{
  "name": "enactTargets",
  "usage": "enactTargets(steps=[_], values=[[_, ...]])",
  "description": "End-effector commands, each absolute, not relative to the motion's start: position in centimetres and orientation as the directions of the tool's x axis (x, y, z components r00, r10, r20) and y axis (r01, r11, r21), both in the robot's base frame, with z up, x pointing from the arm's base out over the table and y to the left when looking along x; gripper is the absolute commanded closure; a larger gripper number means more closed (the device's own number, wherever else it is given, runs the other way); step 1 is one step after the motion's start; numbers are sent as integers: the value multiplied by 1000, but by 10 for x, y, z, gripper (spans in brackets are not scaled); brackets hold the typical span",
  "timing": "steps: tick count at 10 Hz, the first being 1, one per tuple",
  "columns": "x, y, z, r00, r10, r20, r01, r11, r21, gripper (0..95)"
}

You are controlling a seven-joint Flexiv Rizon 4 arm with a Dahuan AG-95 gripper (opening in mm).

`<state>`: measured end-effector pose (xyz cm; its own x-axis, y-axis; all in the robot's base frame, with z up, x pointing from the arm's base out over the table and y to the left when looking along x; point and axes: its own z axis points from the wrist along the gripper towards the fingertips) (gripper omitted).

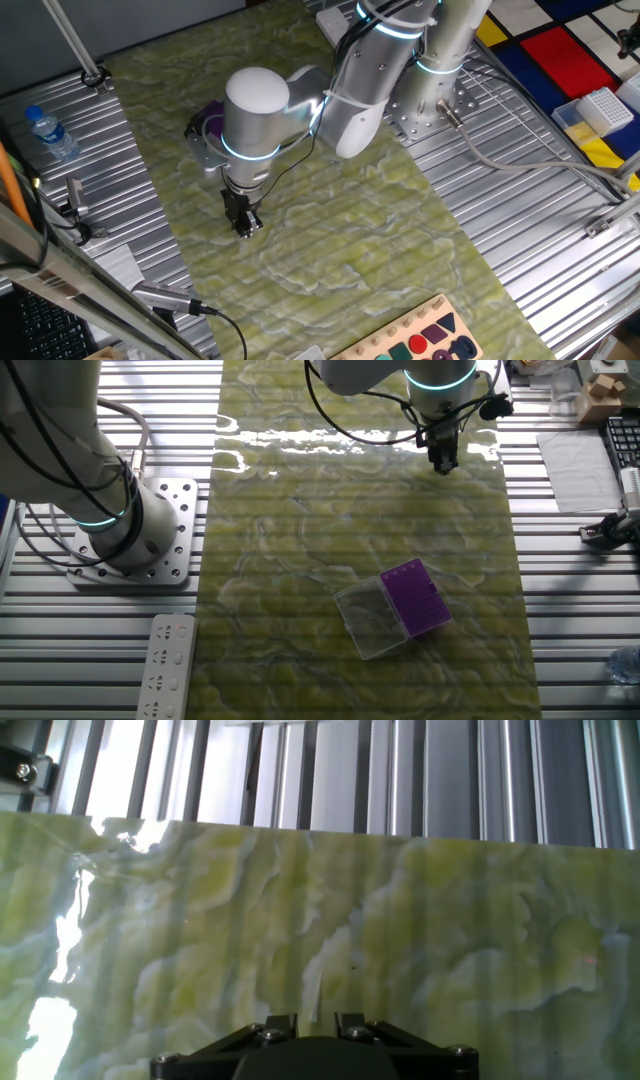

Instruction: Insert a small pipette tip into the holder for small pipette tips

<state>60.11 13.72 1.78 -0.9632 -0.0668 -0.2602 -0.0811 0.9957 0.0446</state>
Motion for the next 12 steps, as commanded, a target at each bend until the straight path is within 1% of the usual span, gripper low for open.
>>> enactTargets(steps=[1, 12], values=[[600, 136, 17, -963, -66, -261, -80, 996, 42, 760], [597, 137, 11, -959, -49, -279, -64, 997, 46, 760]])
